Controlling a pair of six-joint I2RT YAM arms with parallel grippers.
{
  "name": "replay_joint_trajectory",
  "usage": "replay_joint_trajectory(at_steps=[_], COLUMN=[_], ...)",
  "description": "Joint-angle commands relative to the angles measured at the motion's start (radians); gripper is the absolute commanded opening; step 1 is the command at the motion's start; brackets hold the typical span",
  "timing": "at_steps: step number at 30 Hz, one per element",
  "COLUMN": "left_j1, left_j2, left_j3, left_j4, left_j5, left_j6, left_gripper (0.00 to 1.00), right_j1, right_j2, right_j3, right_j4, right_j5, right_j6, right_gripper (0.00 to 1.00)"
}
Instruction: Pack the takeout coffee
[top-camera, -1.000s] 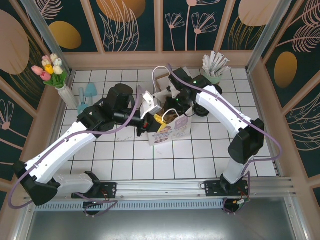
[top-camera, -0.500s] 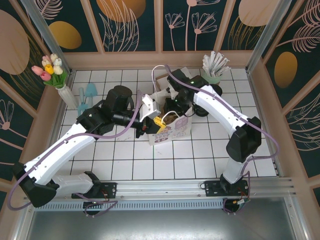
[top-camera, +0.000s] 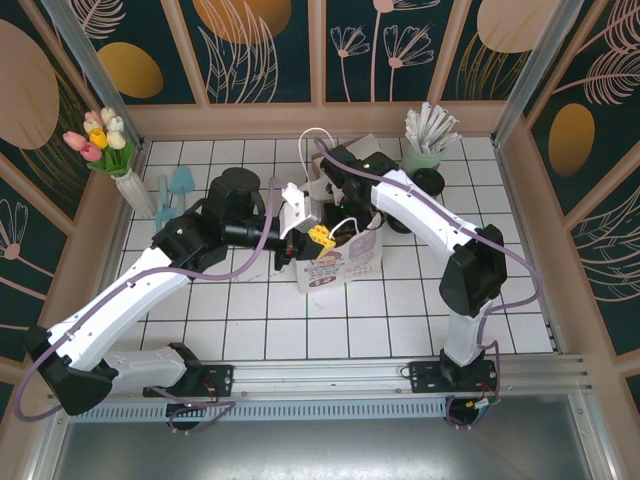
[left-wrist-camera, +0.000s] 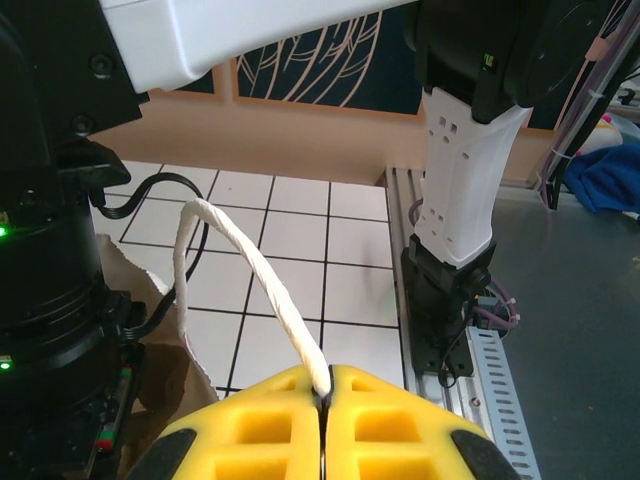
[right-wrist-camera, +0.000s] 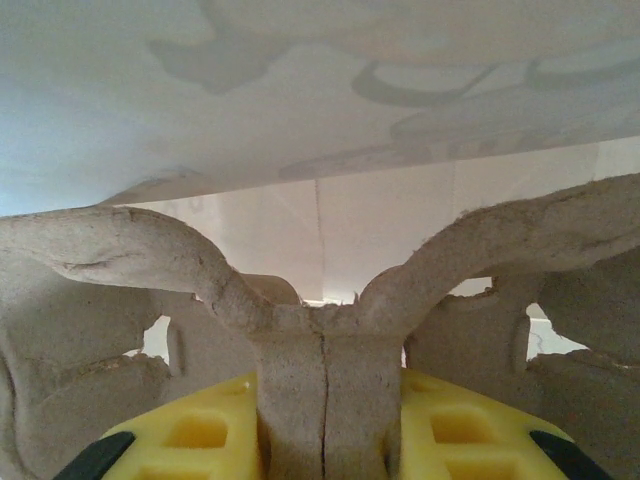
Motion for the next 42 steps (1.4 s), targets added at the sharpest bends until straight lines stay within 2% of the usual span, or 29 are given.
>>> replay_joint_trajectory(at_steps=[1, 2, 4, 6, 7, 9, 11, 15, 19, 21, 23, 25, 27, 30, 33, 38, 42], left_j1=[-0.004, -0.004, -0.004, -0.004, -0.001, 0.002, 0.037, 0.196, 0.29, 0.359, 0.394, 0.396, 0.396, 0.396, 0.396, 0.396, 0.396], left_j2=[-0.004, -0.011, -0.026, -0.044, -0.052, -0.069, -0.075, -0.128, -0.19, -0.164, -0.099, -0.008, 0.092, 0.2, 0.229, 0.212, 0.223], left_j3=[0.015, 0.012, 0.004, 0.001, -0.001, -0.008, -0.01, -0.054, -0.156, -0.181, -0.168, -0.125, -0.059, 0.023, 0.045, 0.05, 0.051], left_j4=[0.045, 0.048, 0.058, 0.044, 0.034, 0.024, 0.024, 0.094, 0.267, 0.316, 0.3, 0.236, 0.159, 0.091, 0.108, 0.117, 0.131], left_j5=[0.008, 0.0, -0.03, -0.076, -0.104, -0.213, -0.294, -0.183, -0.315, -0.366, -0.407, -0.481, -0.492, -0.359, -0.239, -0.164, -0.187], left_j6=[0.027, 0.027, 0.02, 0.02, 0.022, 0.014, -0.006, -0.052, -0.169, -0.261, -0.293, -0.266, -0.216, -0.151, -0.112, -0.068, -0.08], left_gripper=[0.07, 0.11, 0.3, 0.56, 0.65, 0.89, 0.98, 0.98, 0.98, 0.99, 0.99, 0.99, 0.97, 0.91, 0.91, 0.95, 0.94], right_j1=[0.006, 0.008, 0.01, 0.012, 0.013, 0.014, 0.016, 0.016, 0.017, 0.017, 0.019, 0.02, 0.02, 0.02, 0.022, 0.028, 0.036], right_j2=[0.017, 0.018, 0.014, 0.011, 0.009, 0.007, 0.005, -0.005, -0.018, -0.024, -0.024, -0.024, -0.024, -0.018, -0.014, -0.006, -0.001], right_j3=[0.014, 0.013, 0.012, 0.012, 0.012, 0.012, 0.008, 0.002, -0.013, -0.021, -0.023, -0.025, -0.029, -0.035, -0.049, -0.072, -0.083], right_j4=[-0.037, -0.038, -0.034, -0.029, -0.028, -0.027, -0.024, -0.01, 0.014, 0.027, 0.031, 0.034, 0.041, 0.051, 0.069, 0.099, 0.12], right_j5=[0.036, 0.036, 0.035, 0.035, 0.033, 0.036, 0.036, 0.036, 0.032, 0.024, 0.021, 0.022, 0.022, 0.023, 0.014, 0.023, 0.045], right_j6=[0.013, 0.013, 0.011, 0.009, 0.007, 0.005, 0.002, 0.002, 0.006, 0.008, 0.006, 0.002, -0.001, -0.001, 0.002, 0.023, 0.037], right_gripper=[0.28, 0.28, 0.28, 0.28, 0.28, 0.27, 0.27, 0.27, 0.27, 0.27, 0.27, 0.27, 0.27, 0.27, 0.27, 0.27, 0.26])
